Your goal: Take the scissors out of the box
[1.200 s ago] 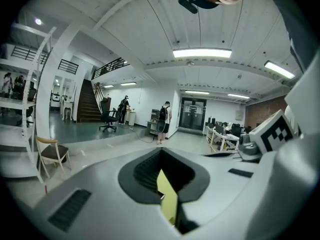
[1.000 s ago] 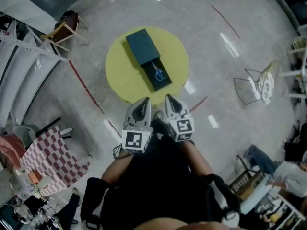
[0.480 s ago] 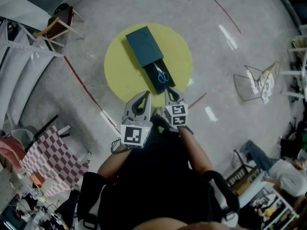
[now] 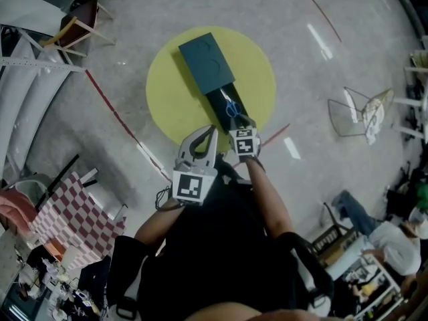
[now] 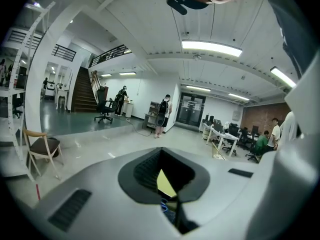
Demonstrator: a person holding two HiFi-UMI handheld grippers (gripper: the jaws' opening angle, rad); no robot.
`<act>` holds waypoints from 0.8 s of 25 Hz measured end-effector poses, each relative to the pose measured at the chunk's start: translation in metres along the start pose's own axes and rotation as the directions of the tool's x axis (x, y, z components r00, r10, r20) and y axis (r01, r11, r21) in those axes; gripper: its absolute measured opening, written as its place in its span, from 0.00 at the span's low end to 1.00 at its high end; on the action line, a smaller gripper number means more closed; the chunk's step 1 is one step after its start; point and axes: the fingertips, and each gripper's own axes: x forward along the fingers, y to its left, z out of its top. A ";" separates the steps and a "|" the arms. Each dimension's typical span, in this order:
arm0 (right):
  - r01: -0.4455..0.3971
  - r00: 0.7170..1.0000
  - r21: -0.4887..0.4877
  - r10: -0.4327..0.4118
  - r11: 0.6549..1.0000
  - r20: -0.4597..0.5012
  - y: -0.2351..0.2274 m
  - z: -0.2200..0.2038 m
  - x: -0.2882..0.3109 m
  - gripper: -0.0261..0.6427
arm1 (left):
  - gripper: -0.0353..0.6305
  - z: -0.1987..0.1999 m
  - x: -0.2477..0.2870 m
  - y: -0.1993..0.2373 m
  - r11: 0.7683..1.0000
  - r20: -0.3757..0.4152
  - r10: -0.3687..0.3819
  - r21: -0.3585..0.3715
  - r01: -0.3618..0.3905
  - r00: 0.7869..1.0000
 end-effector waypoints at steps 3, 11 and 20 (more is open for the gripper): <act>0.002 0.998 -0.030 -0.004 1.000 -0.055 -0.003 -0.005 0.019 0.13 | 0.04 -0.001 0.006 0.004 1.000 -0.010 -0.004 -0.005 0.004 1.000; 0.053 0.981 -0.104 -0.071 0.993 -0.180 -0.014 -0.010 0.050 0.18 | 0.04 -0.007 0.013 0.020 0.999 -0.033 0.009 -0.031 -0.010 0.999; 0.056 0.952 -0.130 -0.092 0.990 -0.292 -0.020 -0.027 0.067 0.19 | 0.04 -0.016 0.015 0.030 0.998 -0.055 0.016 -0.055 -0.019 0.998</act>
